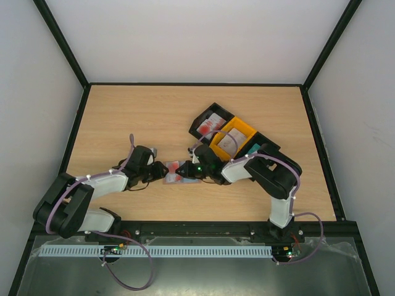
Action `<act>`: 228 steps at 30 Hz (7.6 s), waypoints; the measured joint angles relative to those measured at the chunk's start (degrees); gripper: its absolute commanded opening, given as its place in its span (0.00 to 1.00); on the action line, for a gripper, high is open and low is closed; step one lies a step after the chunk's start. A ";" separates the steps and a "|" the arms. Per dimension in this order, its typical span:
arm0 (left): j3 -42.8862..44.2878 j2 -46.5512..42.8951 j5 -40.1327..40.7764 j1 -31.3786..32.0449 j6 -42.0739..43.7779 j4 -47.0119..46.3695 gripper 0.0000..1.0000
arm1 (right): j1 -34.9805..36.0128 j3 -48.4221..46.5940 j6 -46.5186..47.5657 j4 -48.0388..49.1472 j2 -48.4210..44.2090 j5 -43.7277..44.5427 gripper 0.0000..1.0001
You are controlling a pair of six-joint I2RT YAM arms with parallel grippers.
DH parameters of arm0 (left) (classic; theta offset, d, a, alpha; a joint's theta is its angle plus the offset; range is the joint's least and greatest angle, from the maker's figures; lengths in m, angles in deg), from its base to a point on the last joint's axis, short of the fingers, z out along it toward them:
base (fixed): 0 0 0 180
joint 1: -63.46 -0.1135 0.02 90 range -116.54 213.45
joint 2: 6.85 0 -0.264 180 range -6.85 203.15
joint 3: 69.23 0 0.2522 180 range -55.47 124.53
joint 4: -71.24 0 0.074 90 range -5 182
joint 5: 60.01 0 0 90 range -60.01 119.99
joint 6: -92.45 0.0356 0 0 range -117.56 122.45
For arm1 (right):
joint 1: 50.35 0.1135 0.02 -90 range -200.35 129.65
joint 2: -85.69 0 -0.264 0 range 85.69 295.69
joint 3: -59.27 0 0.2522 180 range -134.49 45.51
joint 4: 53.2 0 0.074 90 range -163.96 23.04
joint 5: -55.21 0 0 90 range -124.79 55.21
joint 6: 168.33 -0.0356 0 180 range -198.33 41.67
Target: Put the credit cards into the card holder
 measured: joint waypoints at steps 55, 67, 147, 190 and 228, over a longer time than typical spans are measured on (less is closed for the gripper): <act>16.48 -17.05 5.18 -5.49 -0.59 9.64 1.00 | -6.36 -18.58 19.41 -50.27 -35.32 46.62 0.65; 15.26 -17.68 11.26 -8.63 2.67 9.60 1.00 | -12.20 -15.78 22.08 -56.72 -37.46 53.66 0.88; 12.22 -22.10 6.03 -5.81 10.45 6.36 1.00 | -24.98 -10.49 25.73 -63.08 -15.50 34.07 0.44; 10.86 -14.91 -0.33 0.20 9.73 -1.05 0.79 | -25.05 -10.03 28.57 -64.65 -18.21 25.94 0.30; 33.03 32.26 -0.90 25.81 -0.46 -10.95 0.24 | -25.27 -8.79 29.35 -62.01 -16.61 21.24 0.19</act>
